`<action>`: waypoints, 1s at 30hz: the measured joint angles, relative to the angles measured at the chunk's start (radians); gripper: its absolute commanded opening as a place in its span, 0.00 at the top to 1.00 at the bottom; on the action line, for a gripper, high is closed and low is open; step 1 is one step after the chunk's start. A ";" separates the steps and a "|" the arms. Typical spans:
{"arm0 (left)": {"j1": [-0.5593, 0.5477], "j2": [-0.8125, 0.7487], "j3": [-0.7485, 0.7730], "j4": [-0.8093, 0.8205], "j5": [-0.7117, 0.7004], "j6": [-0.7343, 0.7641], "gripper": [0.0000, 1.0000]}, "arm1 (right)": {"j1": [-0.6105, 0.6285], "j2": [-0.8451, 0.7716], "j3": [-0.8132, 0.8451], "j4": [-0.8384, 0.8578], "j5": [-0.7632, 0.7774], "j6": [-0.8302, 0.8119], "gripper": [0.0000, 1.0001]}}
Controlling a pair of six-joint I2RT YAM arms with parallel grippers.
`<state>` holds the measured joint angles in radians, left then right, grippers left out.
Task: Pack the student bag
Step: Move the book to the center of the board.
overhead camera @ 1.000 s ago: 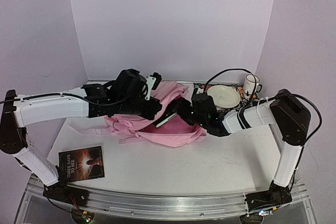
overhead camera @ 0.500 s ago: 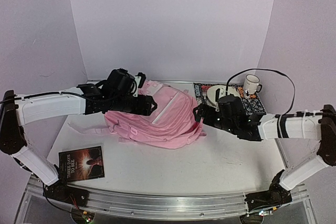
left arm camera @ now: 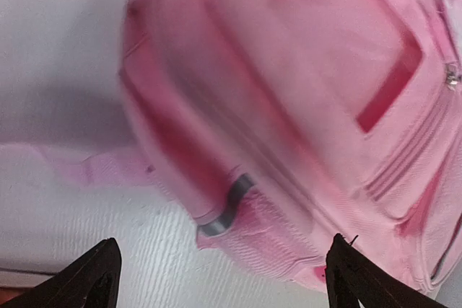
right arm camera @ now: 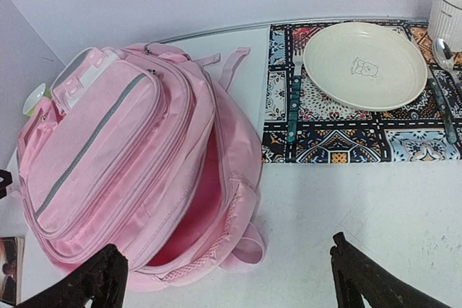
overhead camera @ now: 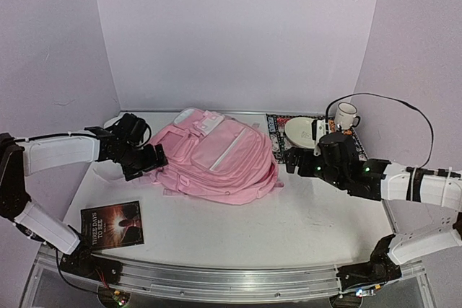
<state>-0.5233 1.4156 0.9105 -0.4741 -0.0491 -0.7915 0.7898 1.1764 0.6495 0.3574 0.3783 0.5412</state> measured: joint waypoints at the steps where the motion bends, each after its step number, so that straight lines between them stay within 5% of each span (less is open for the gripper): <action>1: 0.005 -0.012 -0.014 -0.019 -0.008 -0.032 0.00 | 0.000 -0.002 -0.004 -0.002 0.000 -0.010 0.02; 9: 0.120 -0.151 -0.093 -0.229 -0.078 -0.283 0.00 | 0.000 -0.024 -0.031 -0.021 0.000 -0.068 0.02; 18: 0.256 0.042 -0.163 -0.385 -0.107 -0.393 0.02 | 0.000 -0.074 -0.060 -0.019 -0.005 -0.101 0.02; 25: 0.229 0.092 -0.160 -0.364 -0.086 -0.387 0.05 | 0.000 -0.076 -0.071 -0.010 -0.041 -0.116 0.02; 30: 0.069 0.114 -0.144 -0.346 -0.074 -0.405 0.05 | 0.000 -0.074 -0.069 -0.002 -0.110 -0.138 0.02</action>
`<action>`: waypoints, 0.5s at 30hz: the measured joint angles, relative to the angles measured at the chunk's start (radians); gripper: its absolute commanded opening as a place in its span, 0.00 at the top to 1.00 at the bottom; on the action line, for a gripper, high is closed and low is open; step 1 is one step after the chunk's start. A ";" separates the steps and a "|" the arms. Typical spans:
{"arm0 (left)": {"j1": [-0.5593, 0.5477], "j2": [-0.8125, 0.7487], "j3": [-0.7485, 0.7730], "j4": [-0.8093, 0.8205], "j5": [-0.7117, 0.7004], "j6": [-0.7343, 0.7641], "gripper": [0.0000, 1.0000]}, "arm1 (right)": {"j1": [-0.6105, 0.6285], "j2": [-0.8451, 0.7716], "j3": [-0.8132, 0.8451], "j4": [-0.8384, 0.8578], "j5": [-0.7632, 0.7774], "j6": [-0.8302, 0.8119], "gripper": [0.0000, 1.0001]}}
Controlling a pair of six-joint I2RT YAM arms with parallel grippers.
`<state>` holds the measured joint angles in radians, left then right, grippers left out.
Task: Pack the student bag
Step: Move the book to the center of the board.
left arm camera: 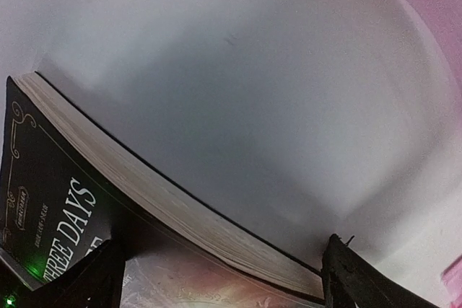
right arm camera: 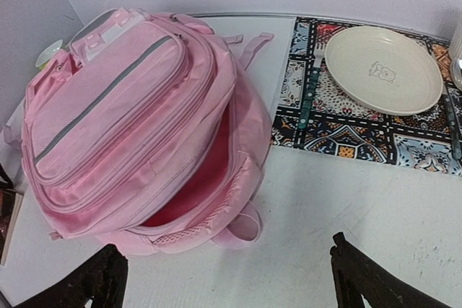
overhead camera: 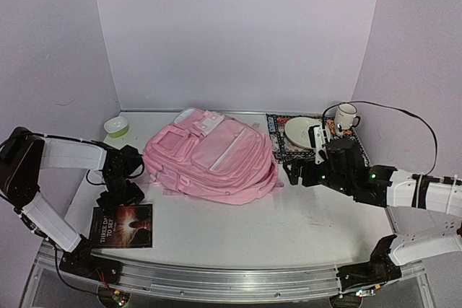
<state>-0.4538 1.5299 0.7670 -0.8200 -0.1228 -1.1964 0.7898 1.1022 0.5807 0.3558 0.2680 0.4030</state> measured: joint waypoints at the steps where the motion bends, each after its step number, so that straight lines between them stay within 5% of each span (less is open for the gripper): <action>1: -0.044 0.013 0.013 0.000 0.003 -0.009 0.05 | 0.000 0.003 0.002 0.002 -0.017 -0.004 0.02; 9: -0.386 0.176 0.211 -0.002 0.065 -0.064 0.04 | 0.000 0.063 0.057 -0.008 -0.182 -0.015 0.02; 15: -0.494 0.228 0.325 0.121 0.139 -0.034 0.01 | 0.008 0.112 0.113 -0.038 -0.328 -0.007 0.02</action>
<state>-0.9478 1.7581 1.0924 -0.6989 0.0165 -1.2309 0.7979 1.2145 0.6934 0.3176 -0.0597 0.3965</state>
